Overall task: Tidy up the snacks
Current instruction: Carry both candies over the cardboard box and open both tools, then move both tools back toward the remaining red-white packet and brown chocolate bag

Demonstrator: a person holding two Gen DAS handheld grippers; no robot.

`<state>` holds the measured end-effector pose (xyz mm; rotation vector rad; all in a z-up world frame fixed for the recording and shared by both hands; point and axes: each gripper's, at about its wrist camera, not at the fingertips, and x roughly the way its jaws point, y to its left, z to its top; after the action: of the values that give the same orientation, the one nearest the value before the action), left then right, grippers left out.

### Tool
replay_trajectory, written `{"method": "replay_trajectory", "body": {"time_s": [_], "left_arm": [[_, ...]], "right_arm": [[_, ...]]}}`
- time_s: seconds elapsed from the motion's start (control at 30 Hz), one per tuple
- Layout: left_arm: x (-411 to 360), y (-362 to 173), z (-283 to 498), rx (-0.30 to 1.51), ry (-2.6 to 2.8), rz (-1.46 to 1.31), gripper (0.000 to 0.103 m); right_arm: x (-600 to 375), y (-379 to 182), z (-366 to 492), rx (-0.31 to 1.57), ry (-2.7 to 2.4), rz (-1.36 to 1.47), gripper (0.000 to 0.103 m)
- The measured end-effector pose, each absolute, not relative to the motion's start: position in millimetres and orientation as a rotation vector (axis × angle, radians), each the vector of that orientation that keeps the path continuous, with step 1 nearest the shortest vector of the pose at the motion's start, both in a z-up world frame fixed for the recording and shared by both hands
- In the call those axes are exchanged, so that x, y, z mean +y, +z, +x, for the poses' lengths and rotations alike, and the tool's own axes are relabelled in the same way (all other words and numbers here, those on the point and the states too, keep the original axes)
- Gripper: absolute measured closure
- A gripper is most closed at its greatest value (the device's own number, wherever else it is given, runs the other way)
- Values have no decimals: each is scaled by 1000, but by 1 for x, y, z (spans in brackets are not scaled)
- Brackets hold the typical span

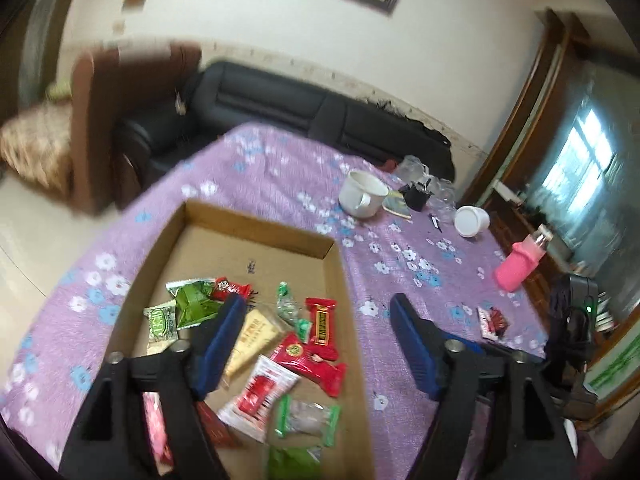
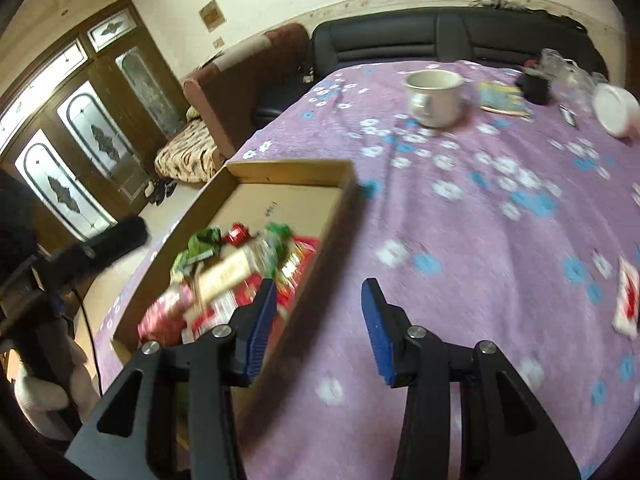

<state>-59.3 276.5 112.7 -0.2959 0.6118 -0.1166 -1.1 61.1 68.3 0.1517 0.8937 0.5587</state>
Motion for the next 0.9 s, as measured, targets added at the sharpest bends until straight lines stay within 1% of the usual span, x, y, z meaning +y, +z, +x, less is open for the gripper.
{"method": "replay_trajectory", "body": {"time_s": [0.13,0.23,0.27,0.33,0.43,0.6,0.77,0.9], "left_arm": [[227,117,-82,579,-143,-242,21],[189,104,-86,633,-220,-222,21],[181,100,-86,653,-226,-210,21],[157,89,-84,692,-252,-170,21],[131,75,-81,727,-243,-111,21],[107,52,-70,807,-228,-77,21],[101,33,-61,854,-173,-43,21],[103,23,-58,880,-147,-57,21]], "right_arm": [[16,62,-22,870,511,197,56],[-17,61,-35,848,464,202,55],[-28,61,-40,838,447,200,54],[-44,61,-47,826,416,182,47],[-62,56,-51,811,363,142,44],[-79,41,-50,817,314,160,44],[-88,32,-51,797,266,159,44],[-93,23,-45,826,254,185,44]]}}
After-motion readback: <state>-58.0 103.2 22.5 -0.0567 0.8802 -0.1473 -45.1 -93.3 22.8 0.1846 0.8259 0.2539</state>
